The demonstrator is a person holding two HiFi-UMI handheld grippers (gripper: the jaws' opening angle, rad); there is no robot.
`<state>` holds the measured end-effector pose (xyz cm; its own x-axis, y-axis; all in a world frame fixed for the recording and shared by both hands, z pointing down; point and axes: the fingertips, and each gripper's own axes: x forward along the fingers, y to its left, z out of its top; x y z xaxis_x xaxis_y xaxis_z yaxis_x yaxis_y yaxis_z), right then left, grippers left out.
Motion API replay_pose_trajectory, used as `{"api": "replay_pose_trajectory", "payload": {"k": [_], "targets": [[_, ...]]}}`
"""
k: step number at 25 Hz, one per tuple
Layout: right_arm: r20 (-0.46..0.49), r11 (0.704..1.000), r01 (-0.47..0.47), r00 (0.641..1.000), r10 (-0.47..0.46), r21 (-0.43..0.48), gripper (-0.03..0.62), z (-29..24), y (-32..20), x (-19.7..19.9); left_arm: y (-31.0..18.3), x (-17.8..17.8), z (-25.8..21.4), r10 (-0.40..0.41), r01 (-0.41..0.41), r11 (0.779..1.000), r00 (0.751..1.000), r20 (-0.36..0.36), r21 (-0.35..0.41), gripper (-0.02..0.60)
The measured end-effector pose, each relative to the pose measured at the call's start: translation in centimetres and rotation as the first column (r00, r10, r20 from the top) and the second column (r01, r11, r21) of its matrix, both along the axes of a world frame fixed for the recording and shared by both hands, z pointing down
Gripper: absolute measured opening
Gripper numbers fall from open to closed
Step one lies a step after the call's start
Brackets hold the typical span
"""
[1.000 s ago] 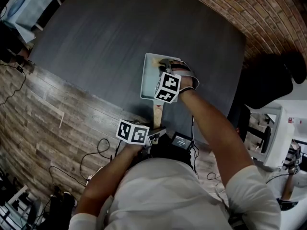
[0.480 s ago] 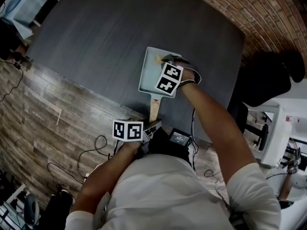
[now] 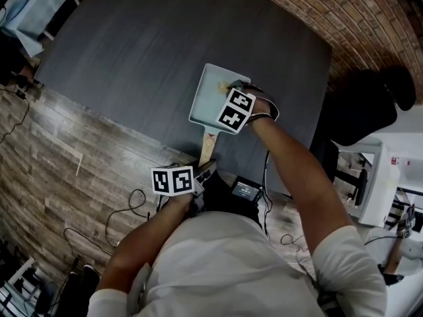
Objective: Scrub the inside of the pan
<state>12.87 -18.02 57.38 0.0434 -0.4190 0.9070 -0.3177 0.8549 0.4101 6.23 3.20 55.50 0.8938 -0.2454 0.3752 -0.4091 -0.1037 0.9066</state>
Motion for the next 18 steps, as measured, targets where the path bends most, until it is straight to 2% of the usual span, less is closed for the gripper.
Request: {"api": "replay_pose_trajectory", "payload": {"k": [7, 18], "targets": [[0.037, 0.999, -0.010, 0.999, 0.012, -0.037, 0.046, -0.1, 2.5, -0.4, -0.3, -0.4, 0.1, -0.017, 0.017, 1.000, 1.000, 0.023, 0.017, 0.087], [0.129, 0.976, -0.071, 0.987, 0.099, -0.204, 0.046, 0.0, 5.8, -1.3, -0.5, -0.2, 0.1, -0.019, 0.018, 0.999, 0.999, 0.033, 0.027, 0.087]]}}
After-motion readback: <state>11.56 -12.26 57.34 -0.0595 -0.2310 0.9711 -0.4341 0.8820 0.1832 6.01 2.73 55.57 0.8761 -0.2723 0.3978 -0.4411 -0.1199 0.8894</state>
